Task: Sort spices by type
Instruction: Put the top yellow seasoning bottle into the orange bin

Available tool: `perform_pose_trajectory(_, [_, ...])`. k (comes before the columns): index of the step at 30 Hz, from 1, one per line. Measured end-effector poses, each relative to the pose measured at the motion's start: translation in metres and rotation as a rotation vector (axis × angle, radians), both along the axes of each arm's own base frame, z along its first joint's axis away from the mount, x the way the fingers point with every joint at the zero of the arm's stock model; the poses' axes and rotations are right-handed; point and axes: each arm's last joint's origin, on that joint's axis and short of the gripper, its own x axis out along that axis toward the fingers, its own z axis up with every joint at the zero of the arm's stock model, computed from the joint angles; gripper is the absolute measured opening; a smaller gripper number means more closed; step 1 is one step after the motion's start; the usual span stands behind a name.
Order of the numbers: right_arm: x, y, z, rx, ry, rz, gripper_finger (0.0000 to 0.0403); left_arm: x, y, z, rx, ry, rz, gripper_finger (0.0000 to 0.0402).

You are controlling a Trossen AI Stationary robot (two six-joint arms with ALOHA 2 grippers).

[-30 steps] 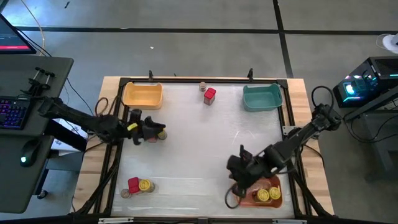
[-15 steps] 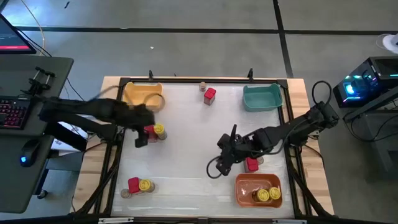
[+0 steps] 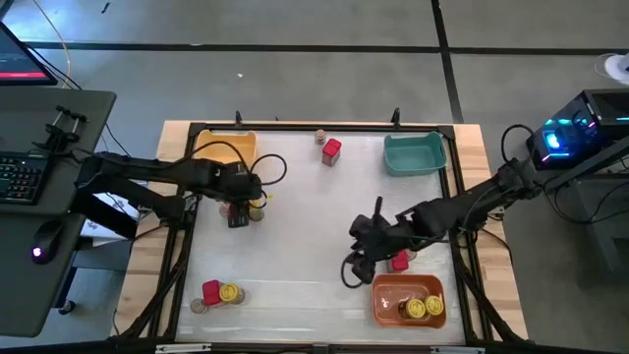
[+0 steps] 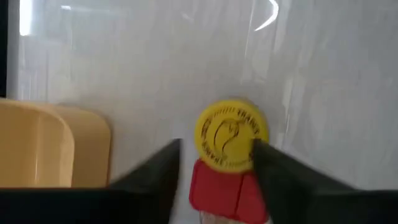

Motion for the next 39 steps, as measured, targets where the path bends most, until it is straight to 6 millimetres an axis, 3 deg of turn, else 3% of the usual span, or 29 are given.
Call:
perform_pose_trajectory(2, [-0.009, 0.003, 0.007, -0.024, -0.023, -0.001, 0.0141, -0.002, 0.0, -0.003, -0.025, 0.005, 0.001, 0.0041])
perform_pose_trajectory(3, [-0.014, 0.004, 0.01, -0.037, -0.031, -0.004, 0.012, -0.003, 0.001, -0.004, -0.034, 0.005, 0.003, 0.0023])
perform_pose_trajectory(7, [-0.028, 0.007, 0.021, -0.097, -0.094, -0.038, 0.0031, -0.003, 0.003, -0.011, -0.043, 0.015, 0.011, 0.0004])
perform_pose_trajectory(9, [-0.032, 0.007, 0.025, -0.124, -0.122, -0.062, 0.0009, -0.002, 0.005, -0.015, -0.044, 0.007, 0.013, 0.0002])
perform_pose_trajectory(13, [-0.035, 0.007, 0.027, -0.14, -0.154, -0.141, 0.0004, 0.001, 0.006, -0.016, -0.042, -0.033, 0.014, 0.0])
perform_pose_trajectory(22, [-0.036, 0.008, 0.026, -0.141, -0.145, -0.139, 0.0002, 0.004, 0.005, -0.015, -0.058, -0.062, -0.057, 0.0])
perform_pose_trajectory(32, [-0.037, 0.008, 0.026, -0.148, -0.14, -0.144, 0.0002, 0.022, 0.004, -0.031, -0.055, 0.0, -0.131, 0.0])
perform_pose_trajectory(39, [-0.037, 0.008, 0.026, -0.148, -0.141, -0.144, 0.0001, 0.039, 0.0, -0.034, -0.05, -0.111, -0.155, 0.0])
